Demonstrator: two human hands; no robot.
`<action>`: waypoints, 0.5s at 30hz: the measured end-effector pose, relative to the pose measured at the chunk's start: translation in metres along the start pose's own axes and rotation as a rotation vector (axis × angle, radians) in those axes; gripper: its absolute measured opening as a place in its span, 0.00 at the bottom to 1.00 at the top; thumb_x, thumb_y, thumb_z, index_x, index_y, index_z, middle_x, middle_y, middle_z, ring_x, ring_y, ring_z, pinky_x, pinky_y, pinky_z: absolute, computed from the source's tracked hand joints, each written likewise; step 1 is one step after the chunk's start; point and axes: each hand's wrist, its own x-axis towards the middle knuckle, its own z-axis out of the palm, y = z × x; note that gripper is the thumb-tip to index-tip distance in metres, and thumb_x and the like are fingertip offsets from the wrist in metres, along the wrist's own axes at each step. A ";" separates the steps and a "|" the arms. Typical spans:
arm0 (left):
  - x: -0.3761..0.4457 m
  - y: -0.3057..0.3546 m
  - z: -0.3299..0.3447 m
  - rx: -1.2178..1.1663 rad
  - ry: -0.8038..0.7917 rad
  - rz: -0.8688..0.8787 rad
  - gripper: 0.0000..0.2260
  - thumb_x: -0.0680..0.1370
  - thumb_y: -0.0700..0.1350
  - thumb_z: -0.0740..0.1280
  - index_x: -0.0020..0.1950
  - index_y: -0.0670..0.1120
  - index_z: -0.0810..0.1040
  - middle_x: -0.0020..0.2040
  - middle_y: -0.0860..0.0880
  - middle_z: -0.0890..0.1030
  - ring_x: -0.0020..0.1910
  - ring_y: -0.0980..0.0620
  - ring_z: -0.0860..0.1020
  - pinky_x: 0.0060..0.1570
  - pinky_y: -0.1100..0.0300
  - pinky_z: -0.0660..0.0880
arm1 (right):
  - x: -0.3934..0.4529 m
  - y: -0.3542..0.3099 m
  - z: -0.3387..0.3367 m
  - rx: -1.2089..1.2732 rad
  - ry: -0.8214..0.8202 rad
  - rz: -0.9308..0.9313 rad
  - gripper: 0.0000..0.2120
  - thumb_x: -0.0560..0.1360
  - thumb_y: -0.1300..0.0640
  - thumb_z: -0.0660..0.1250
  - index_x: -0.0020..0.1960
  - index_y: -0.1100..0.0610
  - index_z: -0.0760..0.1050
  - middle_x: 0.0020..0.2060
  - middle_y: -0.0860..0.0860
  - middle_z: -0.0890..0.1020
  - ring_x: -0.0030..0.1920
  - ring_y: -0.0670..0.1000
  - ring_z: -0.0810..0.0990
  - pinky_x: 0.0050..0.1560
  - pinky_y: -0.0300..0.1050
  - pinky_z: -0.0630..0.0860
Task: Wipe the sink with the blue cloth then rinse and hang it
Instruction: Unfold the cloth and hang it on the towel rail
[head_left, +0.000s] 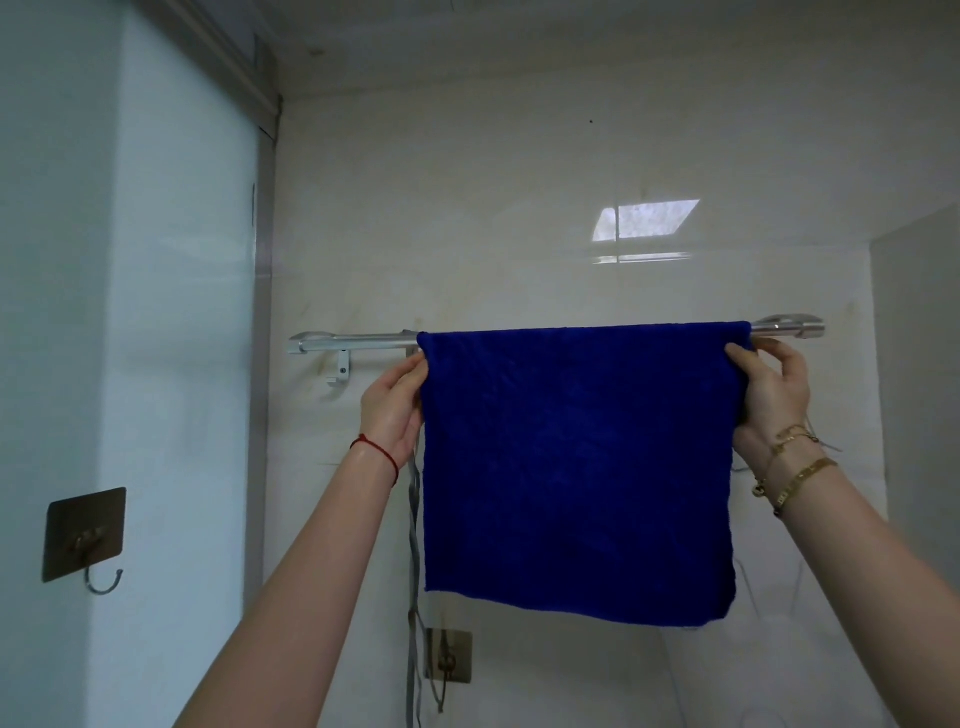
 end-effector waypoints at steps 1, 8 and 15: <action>-0.001 0.000 0.001 0.026 0.006 0.015 0.16 0.79 0.38 0.68 0.68 0.39 0.75 0.61 0.42 0.81 0.60 0.47 0.80 0.56 0.57 0.80 | 0.000 0.000 -0.001 -0.012 0.003 -0.012 0.12 0.71 0.60 0.72 0.47 0.44 0.75 0.57 0.56 0.80 0.50 0.53 0.78 0.46 0.51 0.77; 0.001 0.003 0.005 0.104 0.019 0.042 0.14 0.79 0.37 0.68 0.65 0.38 0.77 0.60 0.41 0.82 0.60 0.46 0.80 0.60 0.55 0.77 | -0.004 0.003 0.000 -0.021 0.037 -0.069 0.12 0.70 0.61 0.72 0.46 0.44 0.77 0.59 0.58 0.80 0.55 0.56 0.79 0.51 0.54 0.78; -0.001 0.007 0.005 0.086 -0.006 0.003 0.13 0.79 0.34 0.66 0.64 0.38 0.77 0.55 0.42 0.82 0.53 0.49 0.81 0.54 0.58 0.80 | -0.007 0.003 0.001 -0.077 0.057 -0.176 0.09 0.72 0.64 0.69 0.46 0.50 0.76 0.44 0.46 0.82 0.50 0.50 0.80 0.54 0.53 0.78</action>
